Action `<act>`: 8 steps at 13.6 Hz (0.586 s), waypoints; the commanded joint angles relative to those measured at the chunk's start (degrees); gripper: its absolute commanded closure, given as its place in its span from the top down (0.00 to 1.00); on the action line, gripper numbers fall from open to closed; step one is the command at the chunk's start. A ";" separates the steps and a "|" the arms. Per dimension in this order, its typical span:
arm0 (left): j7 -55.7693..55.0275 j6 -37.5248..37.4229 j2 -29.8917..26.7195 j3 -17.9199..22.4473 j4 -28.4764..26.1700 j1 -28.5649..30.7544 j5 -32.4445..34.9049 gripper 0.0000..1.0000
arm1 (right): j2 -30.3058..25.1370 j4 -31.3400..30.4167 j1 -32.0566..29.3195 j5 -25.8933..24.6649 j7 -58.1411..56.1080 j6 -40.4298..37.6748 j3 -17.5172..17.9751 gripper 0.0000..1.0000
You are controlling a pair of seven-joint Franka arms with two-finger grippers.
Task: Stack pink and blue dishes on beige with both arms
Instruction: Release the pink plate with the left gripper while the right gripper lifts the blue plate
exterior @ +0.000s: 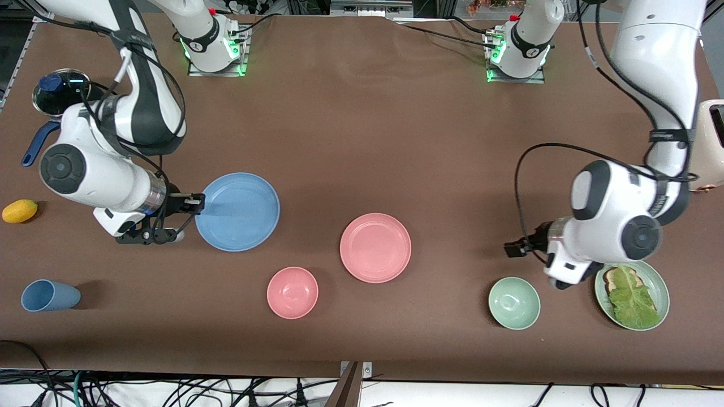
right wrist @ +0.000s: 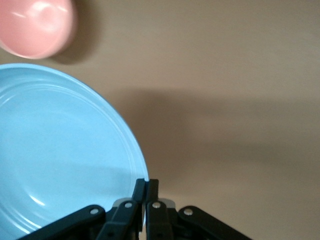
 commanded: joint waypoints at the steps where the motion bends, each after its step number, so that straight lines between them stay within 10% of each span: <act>1: 6.46 -3.68 -2.02 -0.45 -0.30 3.74 3.06 1.00 | 3.99 3.65 3.91 4.63 5.84 -0.52 0.80 0.00; 8: 17.44 -4.39 -11.49 2.25 -5.63 7.01 5.63 1.00 | 14.79 8.39 21.67 1.75 35.19 15.19 0.45 0.00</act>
